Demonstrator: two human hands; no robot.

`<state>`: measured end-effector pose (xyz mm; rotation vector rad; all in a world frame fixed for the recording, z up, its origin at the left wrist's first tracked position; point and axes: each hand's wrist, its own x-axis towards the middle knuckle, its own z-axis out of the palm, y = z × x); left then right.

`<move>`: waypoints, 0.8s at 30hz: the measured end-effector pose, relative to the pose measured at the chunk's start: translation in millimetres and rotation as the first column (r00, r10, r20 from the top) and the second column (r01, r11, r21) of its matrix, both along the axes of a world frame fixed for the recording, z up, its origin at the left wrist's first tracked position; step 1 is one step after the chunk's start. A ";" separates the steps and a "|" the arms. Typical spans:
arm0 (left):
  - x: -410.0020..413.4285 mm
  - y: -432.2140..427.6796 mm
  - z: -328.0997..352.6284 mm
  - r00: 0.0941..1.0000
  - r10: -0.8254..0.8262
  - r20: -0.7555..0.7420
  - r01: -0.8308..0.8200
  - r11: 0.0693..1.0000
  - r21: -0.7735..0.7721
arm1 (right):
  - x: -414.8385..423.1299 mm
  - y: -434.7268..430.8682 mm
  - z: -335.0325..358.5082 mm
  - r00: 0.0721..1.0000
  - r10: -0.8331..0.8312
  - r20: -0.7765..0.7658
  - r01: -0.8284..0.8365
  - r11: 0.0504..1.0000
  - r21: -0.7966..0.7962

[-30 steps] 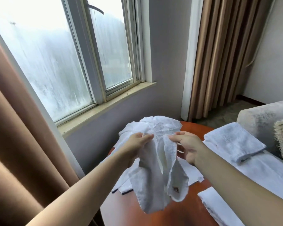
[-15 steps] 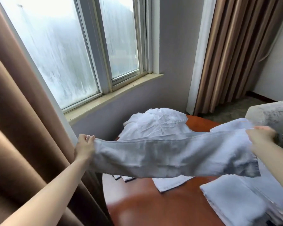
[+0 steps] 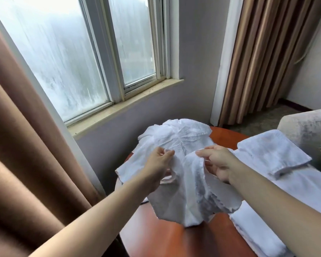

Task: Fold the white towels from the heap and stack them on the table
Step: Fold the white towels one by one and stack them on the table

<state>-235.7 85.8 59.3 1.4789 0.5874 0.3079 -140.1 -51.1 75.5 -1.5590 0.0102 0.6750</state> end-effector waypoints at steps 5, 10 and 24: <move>-2.0 -14.8 10.3 0.989 -0.142 0.050 0.142 0.990 -0.003 | -17.1 10.8 7.8 0.998 0.065 0.005 -0.065 0.994 0.086; -0.7 -12.2 7.9 0.989 -0.136 0.052 0.126 0.980 0.154 | -24.6 15.8 9.1 0.997 0.074 0.024 -0.077 0.980 0.184; 3.7 15.5 14.9 0.971 -0.207 0.123 0.144 0.909 0.390 | -11.7 7.3 -28.2 0.783 0.314 0.536 -0.294 0.947 -0.125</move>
